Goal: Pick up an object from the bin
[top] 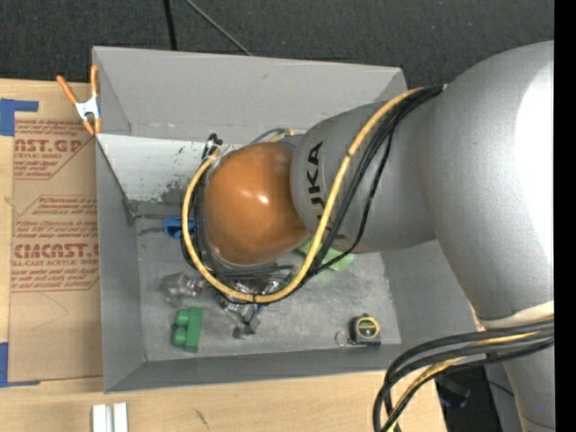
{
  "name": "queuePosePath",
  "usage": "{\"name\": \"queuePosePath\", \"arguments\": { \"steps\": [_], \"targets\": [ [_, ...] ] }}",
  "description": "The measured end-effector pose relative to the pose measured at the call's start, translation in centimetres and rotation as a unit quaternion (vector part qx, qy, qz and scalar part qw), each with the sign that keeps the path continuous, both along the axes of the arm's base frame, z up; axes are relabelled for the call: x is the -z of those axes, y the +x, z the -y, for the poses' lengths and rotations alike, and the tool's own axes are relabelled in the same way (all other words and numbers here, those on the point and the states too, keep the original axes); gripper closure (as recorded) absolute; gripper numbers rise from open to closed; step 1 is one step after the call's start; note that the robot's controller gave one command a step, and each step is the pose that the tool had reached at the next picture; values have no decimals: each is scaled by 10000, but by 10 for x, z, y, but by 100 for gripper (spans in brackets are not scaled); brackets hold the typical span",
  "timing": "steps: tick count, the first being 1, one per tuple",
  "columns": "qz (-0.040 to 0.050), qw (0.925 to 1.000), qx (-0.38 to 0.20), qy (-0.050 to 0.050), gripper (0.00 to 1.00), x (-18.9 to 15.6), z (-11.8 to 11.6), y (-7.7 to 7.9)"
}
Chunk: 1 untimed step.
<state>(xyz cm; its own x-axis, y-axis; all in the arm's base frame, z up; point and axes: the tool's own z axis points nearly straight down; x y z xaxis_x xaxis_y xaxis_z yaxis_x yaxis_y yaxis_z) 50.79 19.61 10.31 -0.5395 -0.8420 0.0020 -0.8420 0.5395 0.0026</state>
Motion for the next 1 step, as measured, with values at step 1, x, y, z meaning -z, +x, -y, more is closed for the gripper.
{"name": "queuePosePath", "arguments": {
  "steps": [1],
  "targets": [
    [-4, 9853, -1709, 10, 0, 35, -12, -30]
  ]
}}
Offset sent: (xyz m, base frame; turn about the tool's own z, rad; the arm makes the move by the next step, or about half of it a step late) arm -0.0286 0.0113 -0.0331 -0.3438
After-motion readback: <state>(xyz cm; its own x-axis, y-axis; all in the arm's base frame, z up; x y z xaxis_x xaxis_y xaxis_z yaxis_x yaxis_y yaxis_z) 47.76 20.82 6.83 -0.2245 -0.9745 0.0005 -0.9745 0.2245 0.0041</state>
